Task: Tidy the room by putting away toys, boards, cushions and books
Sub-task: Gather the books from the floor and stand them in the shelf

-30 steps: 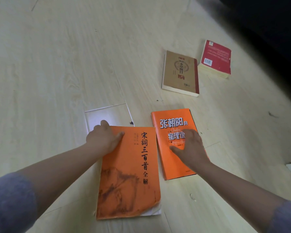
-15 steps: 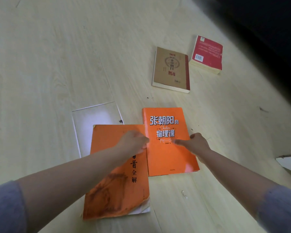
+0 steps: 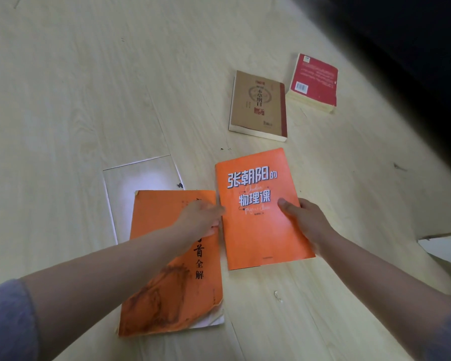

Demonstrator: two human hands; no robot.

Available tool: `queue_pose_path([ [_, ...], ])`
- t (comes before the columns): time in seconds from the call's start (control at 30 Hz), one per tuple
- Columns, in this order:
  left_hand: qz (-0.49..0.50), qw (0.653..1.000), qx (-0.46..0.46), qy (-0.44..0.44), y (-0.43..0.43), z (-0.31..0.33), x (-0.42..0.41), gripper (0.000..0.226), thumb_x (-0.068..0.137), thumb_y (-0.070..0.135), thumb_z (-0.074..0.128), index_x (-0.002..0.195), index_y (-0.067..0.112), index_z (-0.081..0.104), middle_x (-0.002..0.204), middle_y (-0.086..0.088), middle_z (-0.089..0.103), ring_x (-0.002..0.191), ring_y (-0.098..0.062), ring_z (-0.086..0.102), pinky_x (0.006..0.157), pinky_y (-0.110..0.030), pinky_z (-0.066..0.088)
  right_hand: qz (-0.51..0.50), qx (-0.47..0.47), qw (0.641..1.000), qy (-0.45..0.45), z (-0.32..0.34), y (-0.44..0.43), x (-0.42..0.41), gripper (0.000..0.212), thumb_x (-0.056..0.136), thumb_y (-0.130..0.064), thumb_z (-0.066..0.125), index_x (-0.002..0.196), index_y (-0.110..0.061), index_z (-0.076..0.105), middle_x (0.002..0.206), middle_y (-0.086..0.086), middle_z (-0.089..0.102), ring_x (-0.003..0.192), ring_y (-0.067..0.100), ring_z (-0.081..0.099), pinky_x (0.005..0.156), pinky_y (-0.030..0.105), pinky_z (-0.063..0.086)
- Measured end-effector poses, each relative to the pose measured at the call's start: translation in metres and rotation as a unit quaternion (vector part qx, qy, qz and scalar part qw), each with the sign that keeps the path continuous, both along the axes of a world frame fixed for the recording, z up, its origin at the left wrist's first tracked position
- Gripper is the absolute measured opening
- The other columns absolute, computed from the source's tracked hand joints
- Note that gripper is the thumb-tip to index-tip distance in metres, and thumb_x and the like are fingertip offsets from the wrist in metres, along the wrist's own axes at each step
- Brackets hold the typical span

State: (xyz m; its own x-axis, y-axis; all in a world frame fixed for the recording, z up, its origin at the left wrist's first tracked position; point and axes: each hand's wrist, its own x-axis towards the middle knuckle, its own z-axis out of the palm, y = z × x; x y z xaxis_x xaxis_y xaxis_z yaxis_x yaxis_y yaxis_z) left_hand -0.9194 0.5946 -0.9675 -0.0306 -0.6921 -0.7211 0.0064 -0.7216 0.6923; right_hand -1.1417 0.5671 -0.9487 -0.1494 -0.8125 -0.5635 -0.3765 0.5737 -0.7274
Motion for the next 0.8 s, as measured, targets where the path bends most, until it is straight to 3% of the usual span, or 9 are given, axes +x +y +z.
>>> queue_pose_path([
  [0.07, 0.013, 1.0, -0.007, 0.023, 0.003, 0.005, 0.0, 0.024, 0.09, 0.033, 0.062, 0.1, 0.012, 0.061, 0.11, -0.014, 0.067, 0.105, -0.025, 0.064, 0.093, -0.037, 0.053, -0.011, -0.008, 0.999, -0.035, 0.012, 0.003, -0.001, 0.029, 0.09, -0.034, 0.063, 0.108, -0.012, 0.066, 0.098, 0.006, 0.073, 0.088, 0.032, 0.069, 0.084, 0.043, 0.055],
  [0.17, 0.021, 0.996, -0.049, 0.069, 0.008, 0.021, 0.004, 0.03, 0.092, 0.036, 0.058, 0.106, 0.01, 0.063, 0.08, 0.0, 0.072, 0.075, -0.016, 0.069, 0.073, -0.03, 0.058, -0.026, 0.002, 0.994, -0.106, 0.023, 0.009, 0.009, 0.028, 0.089, -0.036, 0.064, 0.107, -0.016, 0.066, 0.099, 0.006, 0.075, 0.089, 0.031, 0.071, 0.08, 0.043, 0.056],
  [0.23, 0.046, 0.993, -0.081, 0.072, 0.01, 0.031, 0.015, 0.023, 0.093, 0.031, 0.057, 0.103, 0.011, 0.064, 0.08, 0.0, 0.072, 0.067, -0.013, 0.067, 0.066, -0.028, 0.057, -0.033, 0.016, 0.988, -0.151, 0.026, 0.014, 0.024, 0.03, 0.089, -0.035, 0.063, 0.109, -0.013, 0.065, 0.101, 0.01, 0.074, 0.089, 0.03, 0.071, 0.076, 0.039, 0.056],
  [0.33, 0.07, 0.992, -0.108, 0.015, 0.019, 0.035, 0.043, 0.02, 0.09, 0.029, 0.061, 0.1, 0.013, 0.066, 0.09, -0.005, 0.073, 0.074, -0.017, 0.069, 0.067, -0.03, 0.055, -0.018, 0.037, 0.983, -0.179, 0.022, 0.023, 0.051, 0.03, 0.089, -0.033, 0.063, 0.11, -0.011, 0.065, 0.101, 0.012, 0.074, 0.089, 0.029, 0.071, 0.076, 0.037, 0.057],
  [0.53, 0.072, 0.992, -0.069, -0.074, 0.063, 0.013, 0.09, 0.02, 0.087, 0.032, 0.065, 0.091, 0.013, 0.07, 0.077, -0.002, 0.075, 0.07, -0.021, 0.07, 0.069, -0.032, 0.054, 0.056, 0.069, 0.986, -0.144, -0.008, 0.051, 0.094, 0.029, 0.092, -0.033, 0.061, 0.112, -0.012, 0.061, 0.104, 0.01, 0.072, 0.09, 0.028, 0.069, 0.084, 0.039, 0.056],
  [0.67, 0.041, 0.981, -0.062, -0.179, 0.08, -0.001, 0.103, 0.033, 0.083, 0.044, 0.067, 0.081, 0.011, 0.07, 0.078, -0.006, 0.073, 0.076, -0.029, 0.069, 0.08, -0.046, 0.056, 0.132, 0.086, 0.982, -0.101, -0.018, 0.066, 0.1, 0.033, 0.095, -0.034, 0.056, 0.12, -0.013, 0.058, 0.111, 0.006, 0.07, 0.099, 0.026, 0.068, 0.094, 0.045, 0.053],
  [0.8, -0.036, 0.958, -0.092, -0.269, 0.092, -0.007, 0.105, 0.029, 0.092, 0.04, 0.056, 0.08, 0.014, 0.061, 0.077, 0.001, 0.065, 0.071, -0.018, 0.062, 0.066, -0.034, 0.05, 0.19, 0.103, 0.973, -0.075, -0.022, 0.083, 0.098, 0.033, 0.097, -0.028, 0.052, 0.128, -0.016, 0.049, 0.121, 0.003, 0.064, 0.107, 0.021, 0.064, 0.098, 0.045, 0.05],
])
